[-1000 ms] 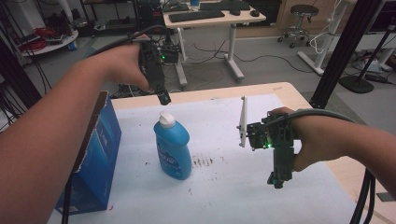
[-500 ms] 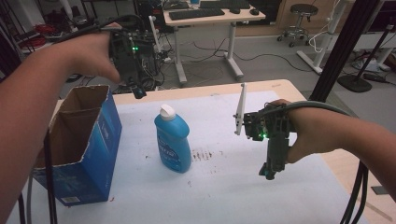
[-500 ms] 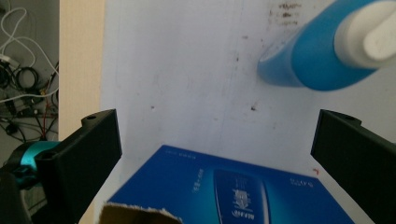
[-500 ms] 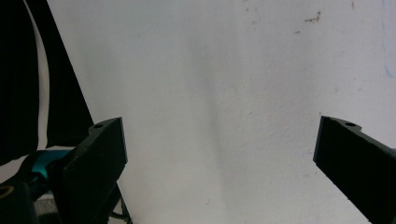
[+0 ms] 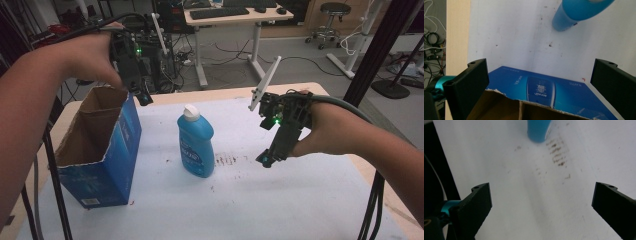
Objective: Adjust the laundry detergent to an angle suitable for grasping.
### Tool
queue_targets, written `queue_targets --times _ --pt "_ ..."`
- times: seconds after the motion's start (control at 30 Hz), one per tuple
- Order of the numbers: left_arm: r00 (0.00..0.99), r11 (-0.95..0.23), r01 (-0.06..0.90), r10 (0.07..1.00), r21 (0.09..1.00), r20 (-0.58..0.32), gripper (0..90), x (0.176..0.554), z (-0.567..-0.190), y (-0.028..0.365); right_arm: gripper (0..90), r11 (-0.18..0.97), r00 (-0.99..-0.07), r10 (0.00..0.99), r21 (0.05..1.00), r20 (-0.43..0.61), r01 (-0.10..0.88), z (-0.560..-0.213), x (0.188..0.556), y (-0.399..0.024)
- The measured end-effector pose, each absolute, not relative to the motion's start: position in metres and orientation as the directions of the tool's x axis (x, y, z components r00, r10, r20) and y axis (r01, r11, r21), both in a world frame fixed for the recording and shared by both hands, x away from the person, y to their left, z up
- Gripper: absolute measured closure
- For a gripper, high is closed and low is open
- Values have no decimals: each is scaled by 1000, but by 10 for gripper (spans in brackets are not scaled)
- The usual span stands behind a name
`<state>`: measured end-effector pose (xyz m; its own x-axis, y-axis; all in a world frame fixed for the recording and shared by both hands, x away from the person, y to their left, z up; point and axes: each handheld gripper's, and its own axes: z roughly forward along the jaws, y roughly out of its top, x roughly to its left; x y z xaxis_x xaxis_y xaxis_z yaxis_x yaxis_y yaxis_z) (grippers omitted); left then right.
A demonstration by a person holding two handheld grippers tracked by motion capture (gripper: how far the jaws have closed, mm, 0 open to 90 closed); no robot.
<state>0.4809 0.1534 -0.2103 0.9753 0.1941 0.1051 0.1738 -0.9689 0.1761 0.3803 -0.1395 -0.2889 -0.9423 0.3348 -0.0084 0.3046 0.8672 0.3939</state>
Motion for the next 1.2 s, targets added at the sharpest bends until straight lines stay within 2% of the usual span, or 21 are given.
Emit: queue_targets --times 0.17,0.3,0.63,1.0,1.2 --pt "975 -969 177 196 170 103 17 475 -210 158 18 826 -927 375 460 -14 327 -289 383 -133" --pt "975 -968 176 196 177 103 17 470 -209 162 17 751 -900 436 549 6 367 -292 387 -124" --pt "980 -971 165 182 175 84 17 467 -213 163 18 653 -860 510 644 15 398 -307 391 -104" --pt "982 -975 151 166 161 87 17 466 -217 164 18 568 -828 560 714 28 409 -323 395 -78" --pt "983 -977 151 165 152 84 17 468 -219 164 18 570 -834 551 720 21 395 -330 396 -67"
